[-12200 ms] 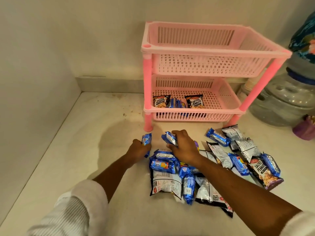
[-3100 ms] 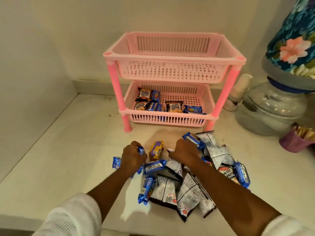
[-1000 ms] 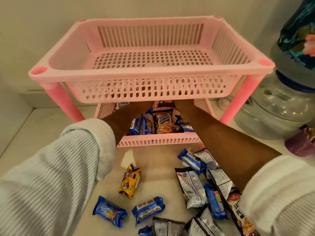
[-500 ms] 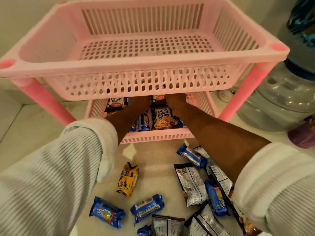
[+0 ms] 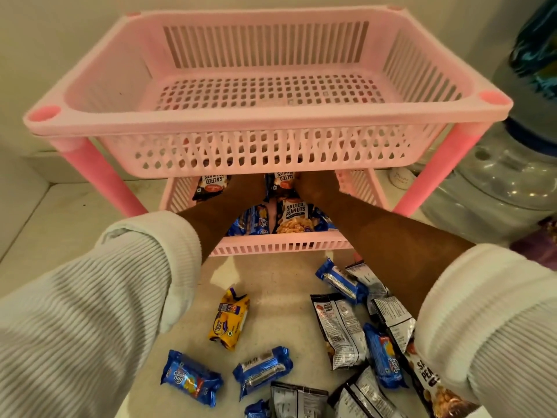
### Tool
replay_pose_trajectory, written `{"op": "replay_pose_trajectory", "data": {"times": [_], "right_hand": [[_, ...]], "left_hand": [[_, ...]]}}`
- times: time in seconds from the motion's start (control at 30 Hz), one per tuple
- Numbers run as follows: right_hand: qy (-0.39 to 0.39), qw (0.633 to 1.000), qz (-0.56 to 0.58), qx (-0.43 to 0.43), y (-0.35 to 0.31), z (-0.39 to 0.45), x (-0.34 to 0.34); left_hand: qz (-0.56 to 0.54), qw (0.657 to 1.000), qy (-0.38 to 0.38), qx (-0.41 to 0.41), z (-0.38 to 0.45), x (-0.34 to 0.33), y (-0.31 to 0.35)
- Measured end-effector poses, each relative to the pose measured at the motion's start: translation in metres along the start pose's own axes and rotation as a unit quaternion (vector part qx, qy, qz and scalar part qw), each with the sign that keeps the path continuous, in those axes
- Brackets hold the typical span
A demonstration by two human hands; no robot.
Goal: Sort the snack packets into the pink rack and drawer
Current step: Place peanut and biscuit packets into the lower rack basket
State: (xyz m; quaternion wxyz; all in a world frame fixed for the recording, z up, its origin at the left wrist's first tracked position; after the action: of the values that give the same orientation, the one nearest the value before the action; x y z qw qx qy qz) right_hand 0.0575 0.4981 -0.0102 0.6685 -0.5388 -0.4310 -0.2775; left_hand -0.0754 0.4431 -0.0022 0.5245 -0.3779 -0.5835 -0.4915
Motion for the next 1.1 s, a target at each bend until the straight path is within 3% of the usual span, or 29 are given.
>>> {"op": "replay_pose_trajectory", "data": {"times": [0.2, 0.43, 0.6, 0.73, 0.8, 0.9, 1.1], "right_hand": [[0.05, 0.998, 0.022, -0.007, 0.003, -0.015, 0.015], [0.141, 0.986, 0.083, 0.018, -0.008, -0.059, 0.058], [0.193, 0.975, 0.108, 0.039, -0.008, -0.119, 0.089], [0.26, 0.946, 0.157, 0.111, -0.001, -0.18, 0.112], [0.276, 0.939, 0.156, 0.133, 0.005, -0.208, 0.112], [0.236, 0.954, 0.129, 0.133, 0.021, -0.241, 0.091], [0.012, 0.998, 0.041, 0.048, 0.071, -0.277, 0.02]], "left_hand": [[-0.104, 0.992, 0.037, 0.061, -0.011, 0.003, -0.011], [-0.188, 0.97, 0.155, 0.004, -0.054, 0.054, 0.003], [-0.244, 0.955, 0.169, -0.001, -0.123, 0.078, 0.008], [-0.275, 0.926, 0.256, -0.047, -0.198, 0.098, 0.011], [-0.285, 0.92, 0.265, -0.054, -0.229, 0.092, 0.008], [-0.282, 0.934, 0.214, -0.039, -0.263, 0.057, 0.001], [-0.264, 0.963, 0.048, -0.035, -0.298, -0.027, -0.002]]}}
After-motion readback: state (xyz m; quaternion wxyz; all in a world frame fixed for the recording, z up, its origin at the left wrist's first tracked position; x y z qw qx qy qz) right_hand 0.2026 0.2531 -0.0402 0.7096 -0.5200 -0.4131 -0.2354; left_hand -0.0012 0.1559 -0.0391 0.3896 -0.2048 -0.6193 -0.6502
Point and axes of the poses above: each hand's wrist, its own z-axis towards the middle knuckle, its own x-axis out of the back of the hand, y = z × x, the point moved 10 cm from there along z, towards the middle knuckle, and after that the axes turned 9 degrees about y, right-handed, at the moved point
